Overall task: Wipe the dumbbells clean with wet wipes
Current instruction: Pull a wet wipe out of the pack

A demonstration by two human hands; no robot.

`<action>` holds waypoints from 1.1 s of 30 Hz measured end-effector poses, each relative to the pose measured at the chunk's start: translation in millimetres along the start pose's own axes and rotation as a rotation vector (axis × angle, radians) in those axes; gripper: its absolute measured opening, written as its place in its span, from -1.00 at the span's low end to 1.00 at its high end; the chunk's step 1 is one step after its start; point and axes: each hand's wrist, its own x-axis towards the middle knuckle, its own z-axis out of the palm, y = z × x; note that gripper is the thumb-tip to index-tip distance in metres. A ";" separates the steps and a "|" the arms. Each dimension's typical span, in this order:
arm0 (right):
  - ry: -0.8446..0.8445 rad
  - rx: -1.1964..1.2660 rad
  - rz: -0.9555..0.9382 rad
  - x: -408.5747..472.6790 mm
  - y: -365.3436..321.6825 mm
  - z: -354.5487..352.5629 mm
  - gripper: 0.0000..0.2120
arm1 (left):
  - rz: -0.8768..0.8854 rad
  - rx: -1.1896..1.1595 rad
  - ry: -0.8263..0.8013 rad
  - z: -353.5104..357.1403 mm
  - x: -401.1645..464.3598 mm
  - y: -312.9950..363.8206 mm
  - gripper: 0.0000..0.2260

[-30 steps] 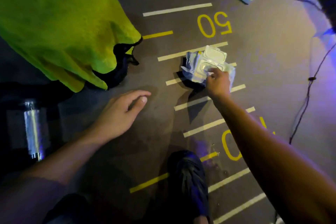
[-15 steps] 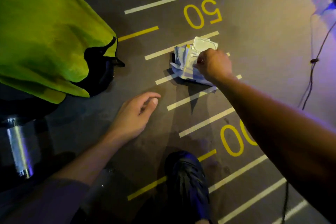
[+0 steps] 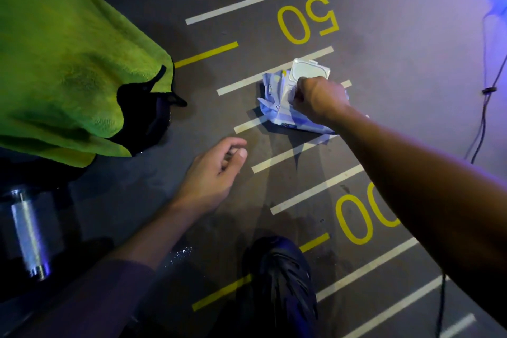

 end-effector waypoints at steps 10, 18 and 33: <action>0.036 0.297 0.039 -13.6 13.6 3.8 -0.73 | -0.035 0.008 -0.004 5.4 -6.5 4.7 -0.76; 0.109 0.528 0.086 -27.6 30.2 -5.8 -0.88 | -0.034 0.034 0.017 0.9 -21.1 10.5 -0.73; 0.141 0.382 -0.115 -46.7 11.0 -9.2 -0.79 | -0.007 0.016 0.046 11.3 -32.1 11.4 -0.79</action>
